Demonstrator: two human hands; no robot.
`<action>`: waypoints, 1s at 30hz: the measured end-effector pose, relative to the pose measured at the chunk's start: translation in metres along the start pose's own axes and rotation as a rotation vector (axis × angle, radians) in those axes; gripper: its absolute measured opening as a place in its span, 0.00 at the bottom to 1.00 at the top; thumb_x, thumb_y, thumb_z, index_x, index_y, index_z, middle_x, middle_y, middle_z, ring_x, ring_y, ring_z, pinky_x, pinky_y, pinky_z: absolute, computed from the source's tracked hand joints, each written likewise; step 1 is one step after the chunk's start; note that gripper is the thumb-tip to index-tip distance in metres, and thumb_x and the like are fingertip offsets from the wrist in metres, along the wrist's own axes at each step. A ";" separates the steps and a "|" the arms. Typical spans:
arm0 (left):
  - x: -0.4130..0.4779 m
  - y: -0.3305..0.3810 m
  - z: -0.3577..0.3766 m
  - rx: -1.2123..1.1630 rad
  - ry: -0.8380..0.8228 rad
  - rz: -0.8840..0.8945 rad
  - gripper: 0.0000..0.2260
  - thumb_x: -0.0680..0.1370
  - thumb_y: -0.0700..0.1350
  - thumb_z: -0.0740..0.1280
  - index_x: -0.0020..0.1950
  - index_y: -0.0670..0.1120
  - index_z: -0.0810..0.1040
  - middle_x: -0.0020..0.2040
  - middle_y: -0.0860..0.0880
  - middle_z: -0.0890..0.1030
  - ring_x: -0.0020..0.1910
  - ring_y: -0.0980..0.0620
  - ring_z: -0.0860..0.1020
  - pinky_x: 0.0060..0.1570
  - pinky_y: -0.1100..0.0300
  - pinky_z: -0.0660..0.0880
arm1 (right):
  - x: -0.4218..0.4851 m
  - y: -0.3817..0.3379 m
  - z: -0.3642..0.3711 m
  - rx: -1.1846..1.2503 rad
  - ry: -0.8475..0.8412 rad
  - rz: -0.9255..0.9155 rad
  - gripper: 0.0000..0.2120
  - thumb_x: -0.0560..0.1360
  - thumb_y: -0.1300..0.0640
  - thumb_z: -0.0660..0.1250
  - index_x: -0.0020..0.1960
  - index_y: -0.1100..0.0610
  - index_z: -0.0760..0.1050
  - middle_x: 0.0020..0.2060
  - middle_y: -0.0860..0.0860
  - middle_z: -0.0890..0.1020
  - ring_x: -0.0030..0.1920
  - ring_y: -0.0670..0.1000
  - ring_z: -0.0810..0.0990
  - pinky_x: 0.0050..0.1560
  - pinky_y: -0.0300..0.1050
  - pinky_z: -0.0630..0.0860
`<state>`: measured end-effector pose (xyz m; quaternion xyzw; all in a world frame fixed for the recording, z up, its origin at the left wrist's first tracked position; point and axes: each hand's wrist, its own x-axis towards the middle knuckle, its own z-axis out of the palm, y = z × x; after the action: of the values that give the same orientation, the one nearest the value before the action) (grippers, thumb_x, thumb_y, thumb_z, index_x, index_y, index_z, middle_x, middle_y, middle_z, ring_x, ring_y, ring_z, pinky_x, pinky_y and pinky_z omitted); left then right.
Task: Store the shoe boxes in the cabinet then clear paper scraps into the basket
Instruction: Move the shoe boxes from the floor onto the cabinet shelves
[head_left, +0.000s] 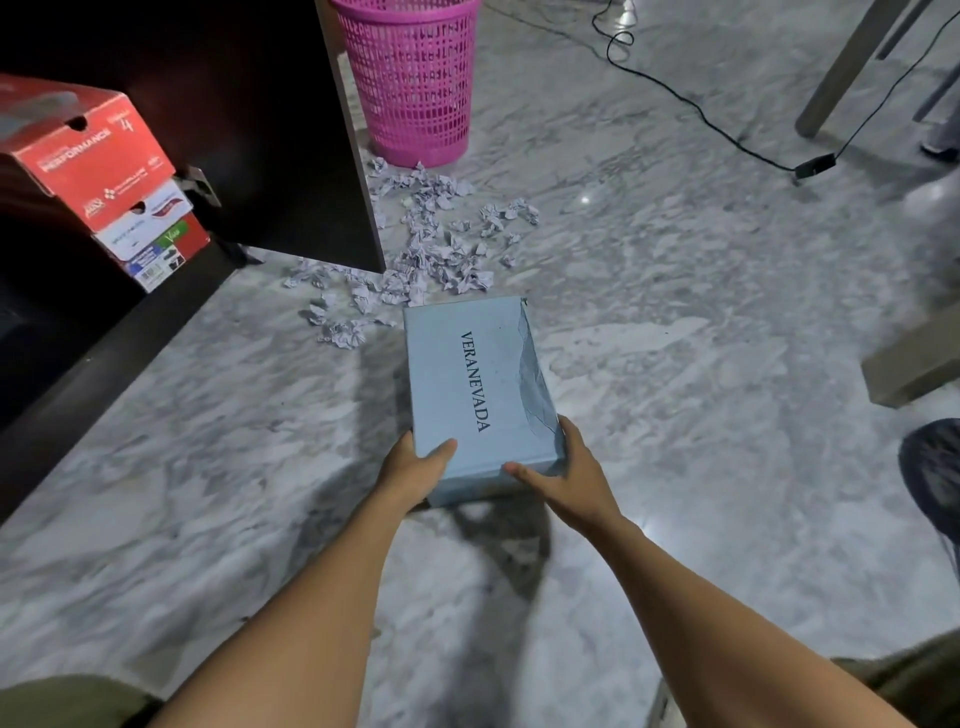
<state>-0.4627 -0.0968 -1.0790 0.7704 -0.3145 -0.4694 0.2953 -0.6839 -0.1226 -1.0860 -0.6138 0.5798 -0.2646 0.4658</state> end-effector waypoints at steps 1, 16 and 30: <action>-0.002 -0.001 -0.003 -0.016 0.011 -0.008 0.19 0.75 0.55 0.70 0.63 0.51 0.74 0.57 0.50 0.80 0.54 0.48 0.80 0.55 0.49 0.79 | 0.002 -0.003 0.000 -0.004 -0.011 -0.013 0.36 0.65 0.41 0.79 0.65 0.36 0.63 0.59 0.34 0.75 0.59 0.39 0.76 0.57 0.38 0.75; -0.039 0.024 -0.083 -0.281 0.379 0.137 0.14 0.74 0.54 0.69 0.58 0.55 0.75 0.55 0.53 0.81 0.52 0.50 0.80 0.47 0.54 0.80 | 0.042 -0.106 0.031 -0.043 -0.091 -0.311 0.45 0.63 0.37 0.79 0.73 0.45 0.62 0.64 0.41 0.74 0.62 0.45 0.75 0.61 0.44 0.75; -0.090 0.145 -0.197 -0.328 0.721 0.592 0.16 0.72 0.54 0.69 0.59 0.56 0.77 0.55 0.54 0.82 0.55 0.54 0.79 0.60 0.52 0.75 | 0.063 -0.279 0.029 0.195 -0.074 -0.636 0.48 0.63 0.44 0.81 0.76 0.50 0.62 0.66 0.42 0.72 0.62 0.37 0.72 0.62 0.33 0.72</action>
<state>-0.3463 -0.0883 -0.8461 0.7046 -0.3198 -0.1123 0.6235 -0.5175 -0.2051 -0.8669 -0.7258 0.3139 -0.4286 0.4370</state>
